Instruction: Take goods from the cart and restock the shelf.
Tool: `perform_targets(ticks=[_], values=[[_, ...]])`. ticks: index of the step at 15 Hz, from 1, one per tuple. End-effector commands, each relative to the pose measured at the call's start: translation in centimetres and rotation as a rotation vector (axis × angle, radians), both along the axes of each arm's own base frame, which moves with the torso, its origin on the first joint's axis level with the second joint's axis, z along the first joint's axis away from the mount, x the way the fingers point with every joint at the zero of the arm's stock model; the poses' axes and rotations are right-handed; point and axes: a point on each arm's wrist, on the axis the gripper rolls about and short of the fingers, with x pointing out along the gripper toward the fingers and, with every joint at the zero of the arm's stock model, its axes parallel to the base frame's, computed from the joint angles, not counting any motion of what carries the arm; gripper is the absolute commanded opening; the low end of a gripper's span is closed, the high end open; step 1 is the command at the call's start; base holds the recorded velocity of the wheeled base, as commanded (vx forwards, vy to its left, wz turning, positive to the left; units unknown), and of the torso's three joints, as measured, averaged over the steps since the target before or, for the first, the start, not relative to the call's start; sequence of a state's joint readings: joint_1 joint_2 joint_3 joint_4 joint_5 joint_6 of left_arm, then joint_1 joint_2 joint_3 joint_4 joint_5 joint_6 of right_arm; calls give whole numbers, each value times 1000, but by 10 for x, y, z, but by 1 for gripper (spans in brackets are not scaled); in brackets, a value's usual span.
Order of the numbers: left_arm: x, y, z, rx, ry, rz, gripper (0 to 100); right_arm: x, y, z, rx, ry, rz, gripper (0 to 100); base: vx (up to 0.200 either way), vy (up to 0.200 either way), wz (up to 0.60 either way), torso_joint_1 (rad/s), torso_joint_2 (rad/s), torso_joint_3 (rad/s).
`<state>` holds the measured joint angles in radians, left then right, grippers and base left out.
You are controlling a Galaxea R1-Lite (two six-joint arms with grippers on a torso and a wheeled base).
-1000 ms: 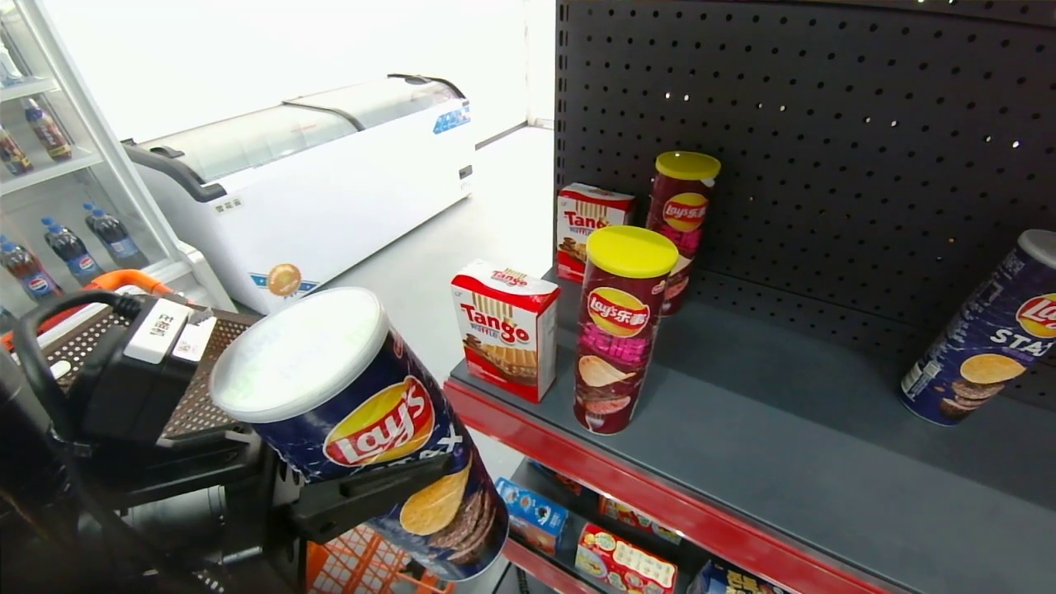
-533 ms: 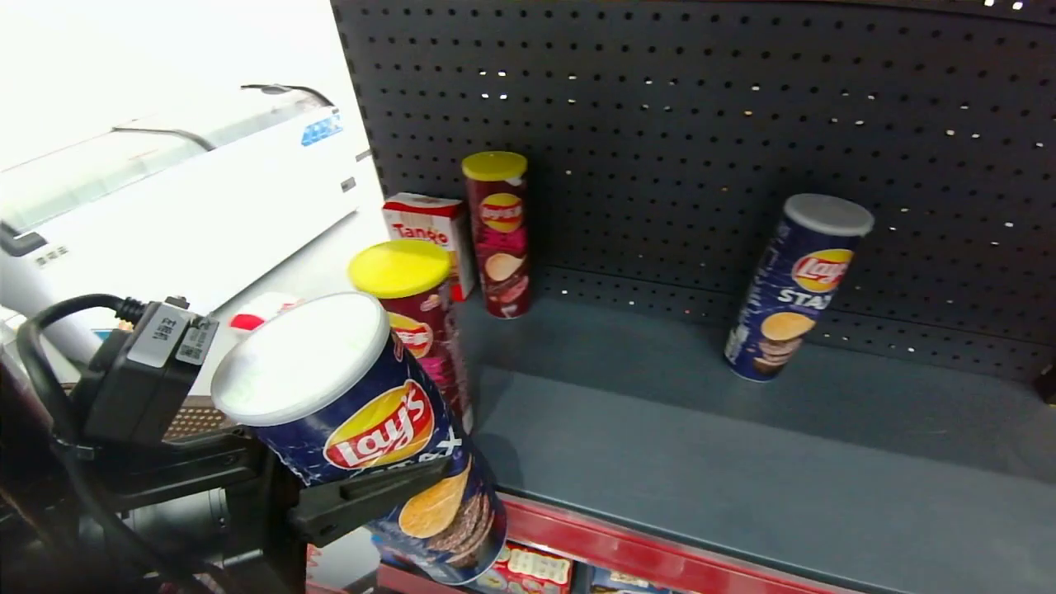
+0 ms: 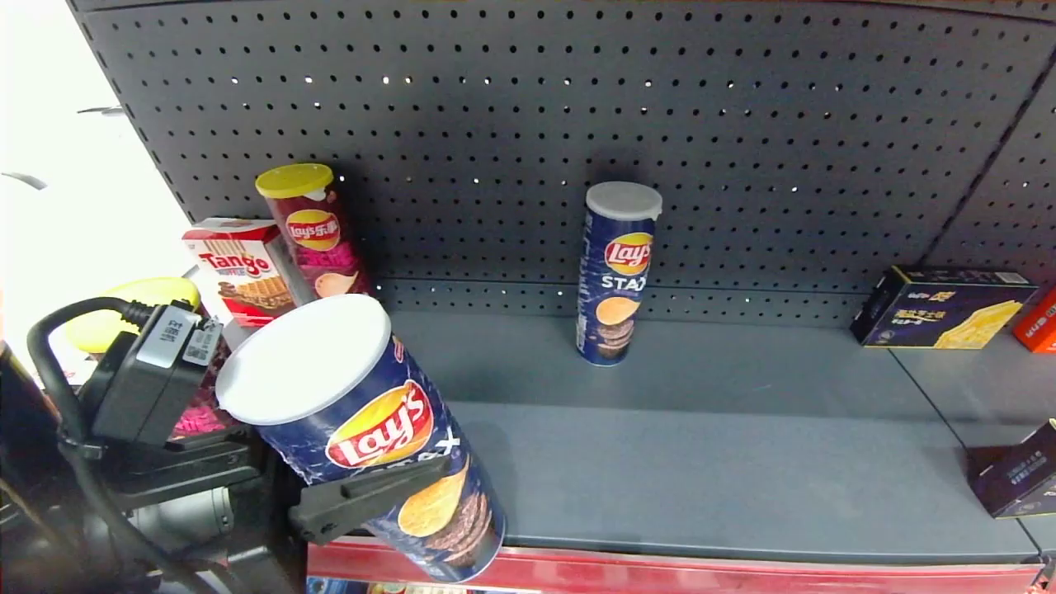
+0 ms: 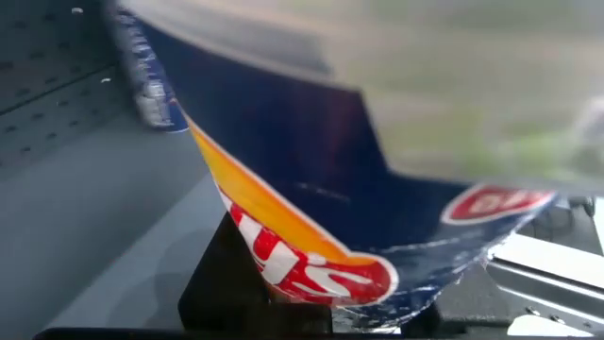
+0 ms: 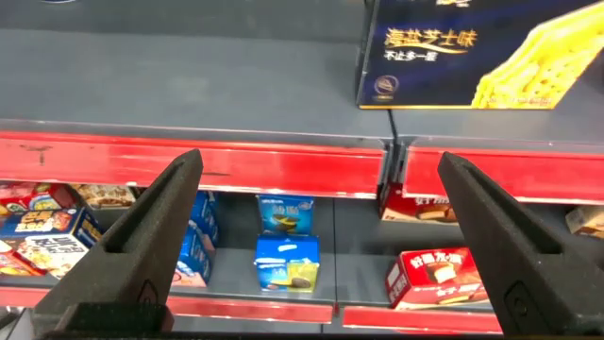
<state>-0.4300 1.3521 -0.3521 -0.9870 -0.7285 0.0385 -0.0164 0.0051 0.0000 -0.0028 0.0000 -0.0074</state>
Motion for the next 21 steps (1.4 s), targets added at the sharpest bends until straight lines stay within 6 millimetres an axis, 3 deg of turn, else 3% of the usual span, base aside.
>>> perform_targets(ticks=[1, 18, 19, 20, 21], values=[[0, 0, 0, 0, 1, 0, 0, 0, 0, 0, 0, 1, 1, 100, 0, 0, 0, 0, 0, 0], [-3, 3, -11, 41, -7, 51, 0, 1, 0, 0, -6, 21, 18, 100, 0, 0, -35, 0, 0, 0], [-3, 3, -9, 39, -12, 62, 0, 0, 1, 9, -34, -6, 72, 100, 0, 0, 0, 0, 0, 0], [-2, 2, -8, 36, -19, 59, 0, -3, 2, 34, -42, -36, 103, 100, 0, 0, 0, 0, 0, 0], [0, 0, -7, 38, -15, 54, 0, 19, 3, 66, -36, 74, 99, 100, 0, 0, 0, 0, 0, 0]])
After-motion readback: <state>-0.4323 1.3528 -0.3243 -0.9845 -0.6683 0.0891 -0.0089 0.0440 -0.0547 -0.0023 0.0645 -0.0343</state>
